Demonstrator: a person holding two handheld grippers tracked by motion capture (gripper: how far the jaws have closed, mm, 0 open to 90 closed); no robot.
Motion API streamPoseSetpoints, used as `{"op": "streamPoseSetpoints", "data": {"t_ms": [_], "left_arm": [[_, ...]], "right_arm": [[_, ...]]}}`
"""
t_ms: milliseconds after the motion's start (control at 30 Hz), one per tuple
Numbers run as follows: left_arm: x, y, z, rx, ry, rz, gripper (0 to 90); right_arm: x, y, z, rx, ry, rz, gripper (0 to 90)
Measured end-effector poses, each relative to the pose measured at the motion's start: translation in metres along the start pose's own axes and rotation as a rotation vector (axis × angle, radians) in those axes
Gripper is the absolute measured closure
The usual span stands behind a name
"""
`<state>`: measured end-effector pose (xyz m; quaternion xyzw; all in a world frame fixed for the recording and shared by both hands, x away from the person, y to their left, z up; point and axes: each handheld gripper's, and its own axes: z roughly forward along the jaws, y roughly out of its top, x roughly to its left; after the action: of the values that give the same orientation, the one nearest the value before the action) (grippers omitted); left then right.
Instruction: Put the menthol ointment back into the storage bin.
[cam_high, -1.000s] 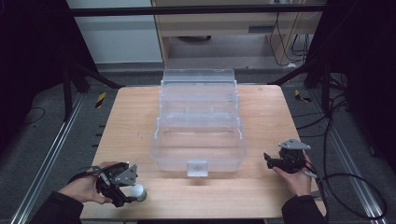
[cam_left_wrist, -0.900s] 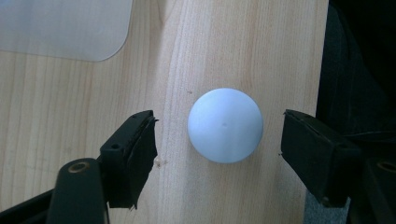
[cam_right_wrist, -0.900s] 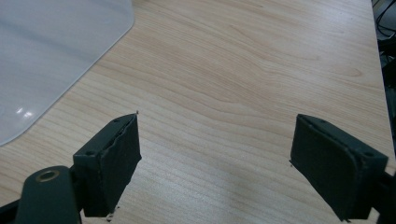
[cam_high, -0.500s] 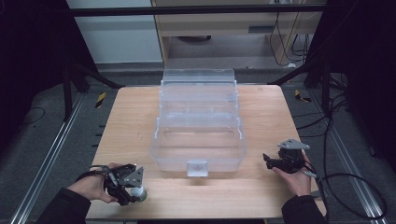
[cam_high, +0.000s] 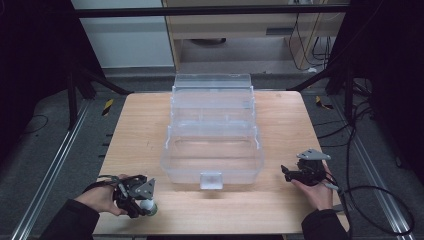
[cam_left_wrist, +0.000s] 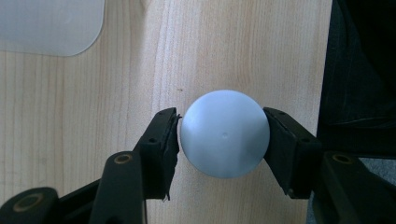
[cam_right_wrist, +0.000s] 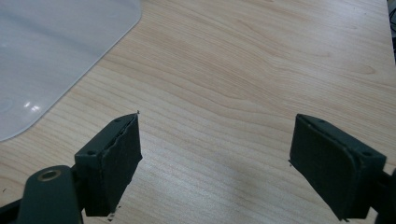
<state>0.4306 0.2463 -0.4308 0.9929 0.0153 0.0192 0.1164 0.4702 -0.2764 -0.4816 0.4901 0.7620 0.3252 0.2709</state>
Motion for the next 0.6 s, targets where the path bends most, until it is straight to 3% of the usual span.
{"op": "streamPoseSetpoints", "data": {"t_ms": [267, 600], "left_arm": [[0.001, 0.003, -0.001, 0.016, -0.009, -0.005, 50.1], [0.004, 0.006, -0.028, -0.01, 0.023, -0.034, 50.2]], "right_arm": [[0.001, 0.0, 0.001, 0.006, 0.005, -0.003, 17.0], [0.001, -0.001, 0.001, 0.013, 0.009, -0.009, 17.1]]}}
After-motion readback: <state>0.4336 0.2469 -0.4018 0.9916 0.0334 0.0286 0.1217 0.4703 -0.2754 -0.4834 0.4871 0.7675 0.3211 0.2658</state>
